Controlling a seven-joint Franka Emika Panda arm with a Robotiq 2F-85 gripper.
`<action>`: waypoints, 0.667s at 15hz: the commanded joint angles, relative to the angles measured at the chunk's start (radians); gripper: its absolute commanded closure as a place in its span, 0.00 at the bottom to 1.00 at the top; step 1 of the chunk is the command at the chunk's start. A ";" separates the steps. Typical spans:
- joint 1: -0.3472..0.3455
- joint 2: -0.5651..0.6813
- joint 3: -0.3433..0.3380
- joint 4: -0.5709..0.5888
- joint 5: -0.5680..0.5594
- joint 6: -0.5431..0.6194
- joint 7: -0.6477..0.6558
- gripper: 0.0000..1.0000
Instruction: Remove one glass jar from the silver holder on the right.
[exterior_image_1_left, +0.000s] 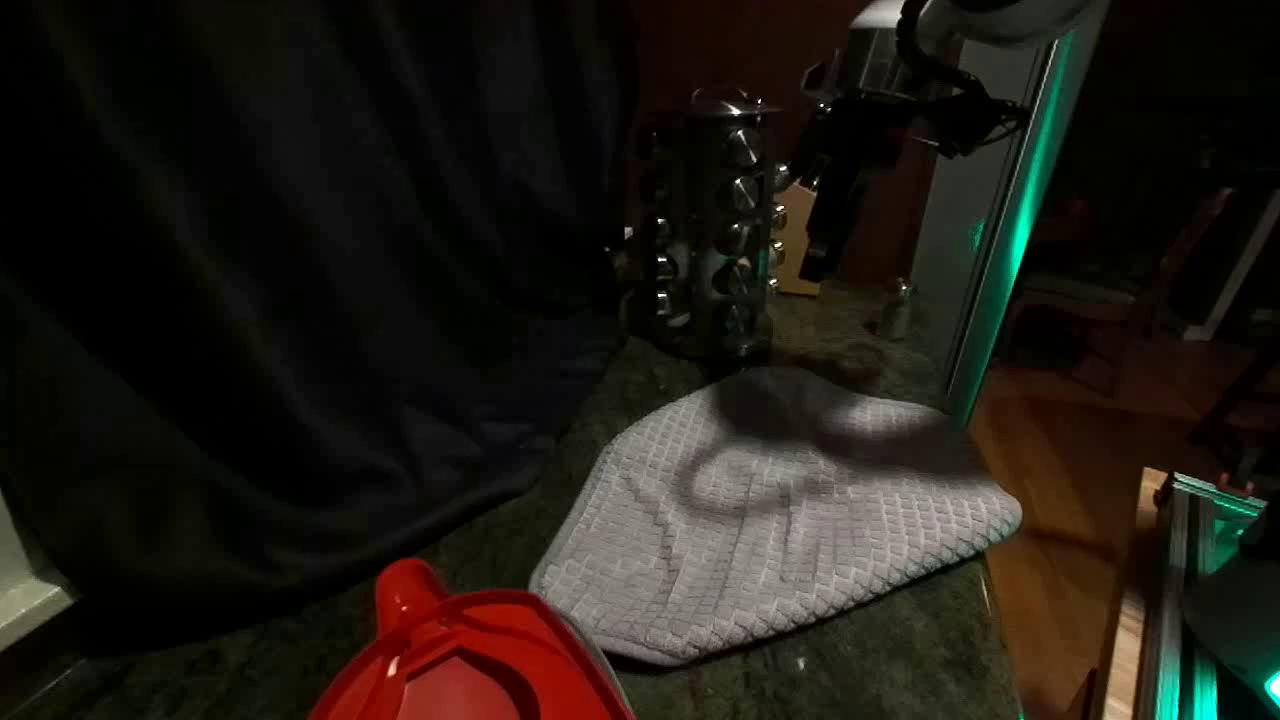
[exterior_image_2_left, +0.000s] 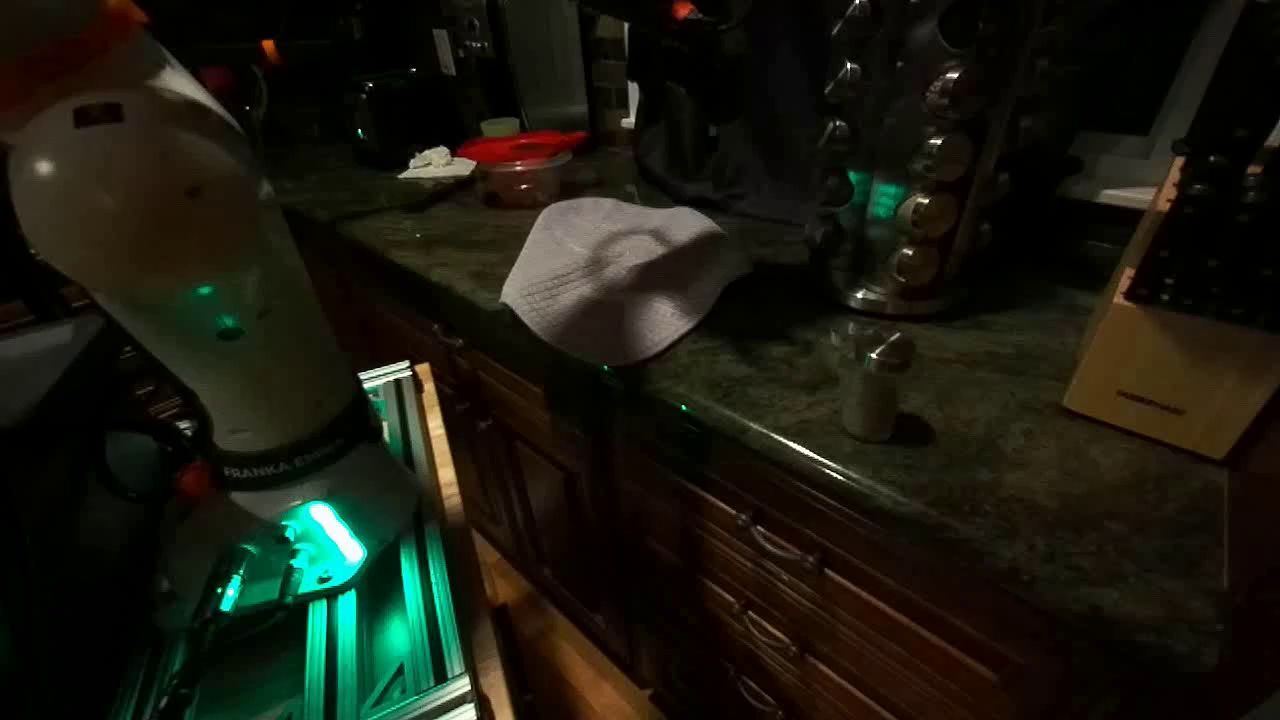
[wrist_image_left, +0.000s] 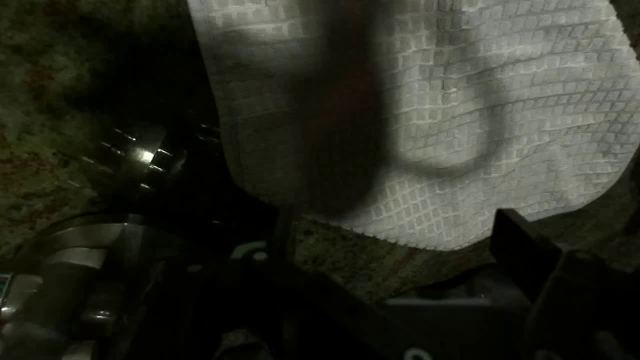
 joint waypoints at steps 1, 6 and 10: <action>-0.016 0.001 0.015 0.002 0.007 -0.004 -0.005 0.00; -0.016 0.001 0.015 0.002 0.007 -0.004 -0.005 0.00; -0.045 0.015 -0.004 0.015 0.008 0.007 0.014 0.00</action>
